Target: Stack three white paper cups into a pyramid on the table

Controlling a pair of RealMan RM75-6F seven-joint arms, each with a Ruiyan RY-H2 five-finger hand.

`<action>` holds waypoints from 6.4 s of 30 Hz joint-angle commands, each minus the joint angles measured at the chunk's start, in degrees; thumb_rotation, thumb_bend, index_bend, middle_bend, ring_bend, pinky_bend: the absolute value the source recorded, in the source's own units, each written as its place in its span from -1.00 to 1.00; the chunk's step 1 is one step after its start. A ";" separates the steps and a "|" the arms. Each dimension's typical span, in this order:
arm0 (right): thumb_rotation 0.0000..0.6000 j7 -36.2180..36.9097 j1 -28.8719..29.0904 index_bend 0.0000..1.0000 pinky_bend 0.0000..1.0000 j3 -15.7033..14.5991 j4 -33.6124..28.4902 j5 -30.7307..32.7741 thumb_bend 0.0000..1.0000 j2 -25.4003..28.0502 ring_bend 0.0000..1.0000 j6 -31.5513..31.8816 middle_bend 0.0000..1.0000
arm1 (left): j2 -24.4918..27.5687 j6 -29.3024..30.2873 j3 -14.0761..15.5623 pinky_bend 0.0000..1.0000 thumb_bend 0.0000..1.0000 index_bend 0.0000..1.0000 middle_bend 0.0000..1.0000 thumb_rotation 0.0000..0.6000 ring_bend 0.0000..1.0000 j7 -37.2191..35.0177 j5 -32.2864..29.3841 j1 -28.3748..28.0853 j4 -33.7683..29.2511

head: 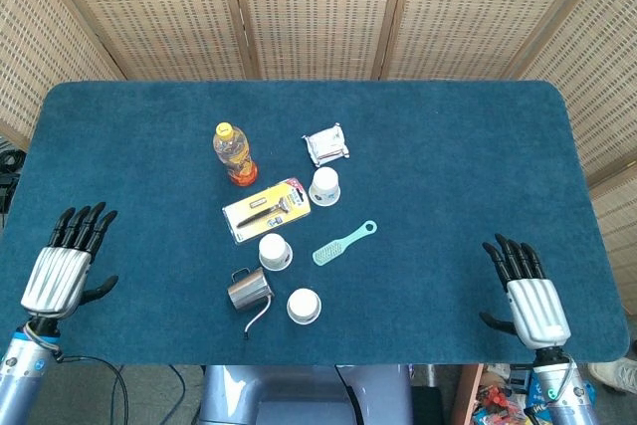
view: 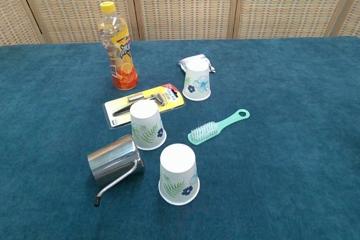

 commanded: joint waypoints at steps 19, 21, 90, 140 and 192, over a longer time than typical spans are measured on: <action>1.00 5.35 -0.35 -0.85 -1.00 0.97 -0.05 0.74 -0.86 2.00 -1.00 0.82 -1.00 | -3.73 -27.98 -9.06 -1.00 -0.55 -0.65 -1.00 1.00 -1.00 21.33 -24.98 -26.51 -10.07; 1.00 5.81 -0.37 -0.85 -1.00 1.03 -0.03 0.79 -0.86 2.14 -1.00 0.87 -1.00 | -4.70 -29.05 -9.02 -1.00 -0.55 -0.65 -1.00 1.00 -1.00 23.00 -27.62 -28.31 -9.74; 1.00 15.83 -0.91 -0.85 -1.00 2.83 2.25 1.90 -0.86 3.80 -1.00 2.08 -1.00 | -15.06 -19.75 -2.83 -1.00 -0.55 -0.10 -1.00 1.00 -1.00 32.76 -55.63 -54.58 -7.36; 1.00 18.25 -1.42 -0.85 -1.00 3.85 2.88 2.95 -0.86 4.33 -1.00 2.85 -1.00 | -21.84 -17.02 -6.95 -1.00 -0.55 -0.10 -1.00 1.00 -1.00 40.97 -61.58 -66.88 -16.80; 1.00 17.74 -1.60 -0.85 -1.00 4.27 2.98 3.09 -0.86 3.99 -1.00 3.31 -1.00 | -21.04 -6.33 -1.62 -1.00 -0.55 -0.46 -1.00 1.00 -1.00 36.88 -56.43 -62.36 -19.49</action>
